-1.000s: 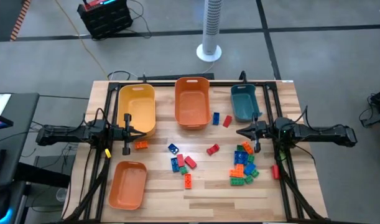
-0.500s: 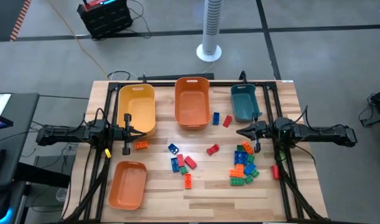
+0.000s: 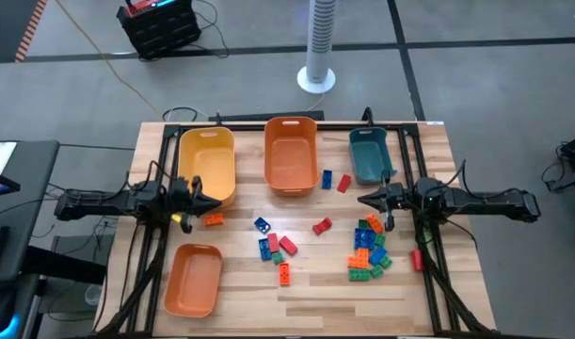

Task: Sort blocks
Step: Put the blue game piece into the yellow bin

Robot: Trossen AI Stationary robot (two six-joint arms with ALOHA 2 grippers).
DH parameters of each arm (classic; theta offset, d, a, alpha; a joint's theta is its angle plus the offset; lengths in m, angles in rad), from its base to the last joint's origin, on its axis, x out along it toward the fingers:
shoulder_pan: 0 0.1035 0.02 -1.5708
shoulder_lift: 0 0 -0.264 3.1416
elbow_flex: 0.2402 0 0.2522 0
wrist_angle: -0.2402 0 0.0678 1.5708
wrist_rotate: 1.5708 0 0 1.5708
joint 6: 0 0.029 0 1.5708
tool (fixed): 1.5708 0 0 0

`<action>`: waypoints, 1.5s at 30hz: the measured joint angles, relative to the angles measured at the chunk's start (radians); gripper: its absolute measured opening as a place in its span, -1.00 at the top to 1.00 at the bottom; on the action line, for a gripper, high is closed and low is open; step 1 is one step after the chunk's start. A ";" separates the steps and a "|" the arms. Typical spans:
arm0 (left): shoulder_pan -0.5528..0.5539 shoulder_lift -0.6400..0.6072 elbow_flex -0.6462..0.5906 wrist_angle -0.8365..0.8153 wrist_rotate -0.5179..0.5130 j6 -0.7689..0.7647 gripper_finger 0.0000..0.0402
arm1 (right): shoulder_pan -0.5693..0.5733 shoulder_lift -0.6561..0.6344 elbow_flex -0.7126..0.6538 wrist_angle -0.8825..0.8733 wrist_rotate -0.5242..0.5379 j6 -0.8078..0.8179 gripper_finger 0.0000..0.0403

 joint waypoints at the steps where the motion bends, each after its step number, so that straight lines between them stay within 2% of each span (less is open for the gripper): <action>1: 0.000 0.000 0.000 0.000 0.000 -0.021 1.00 | 0.000 0.000 0.000 0.000 0.000 0.000 0.85; 6: 0.000 0.000 0.000 0.000 0.000 -0.047 1.00 | -0.003 0.000 0.000 0.022 0.000 0.000 0.85; 10: 0.000 0.000 0.000 0.000 -0.001 -0.003 1.00 | -0.003 0.000 0.000 0.040 -0.002 0.004 0.85; 14: 0.000 0.000 0.000 0.003 -0.021 0.043 1.00 | -0.001 -0.001 0.000 0.047 -0.002 0.118 0.85; 22: 0.000 0.000 0.000 0.008 -0.041 -0.051 1.00 | -0.003 0.000 0.001 0.073 -0.002 0.246 0.85; 29: -0.001 0.000 0.000 0.005 -0.029 -0.072 1.00 | 0.013 0.000 0.001 0.044 -0.002 0.431 0.85; 32: 0.000 0.000 0.011 0.011 -0.049 -0.075 1.00 | 0.036 0.000 0.001 0.020 -0.002 0.434 0.85; 36: 0.006 0.021 0.118 -0.061 -0.061 -0.020 1.00 | 0.053 0.000 0.001 0.076 0.006 0.367 0.85; 39: 0.010 0.071 0.252 -0.116 -0.155 0.095 1.00 | 0.037 0.000 0.017 0.107 0.077 0.317 0.85; 42: 0.011 0.179 0.365 -0.214 -0.257 0.191 1.00 | 0.010 0.000 0.032 0.173 0.111 0.252 0.85; 45: 0.011 0.325 0.482 -0.250 -0.261 0.239 1.00 | -0.020 0.002 0.036 0.257 0.123 0.246 0.85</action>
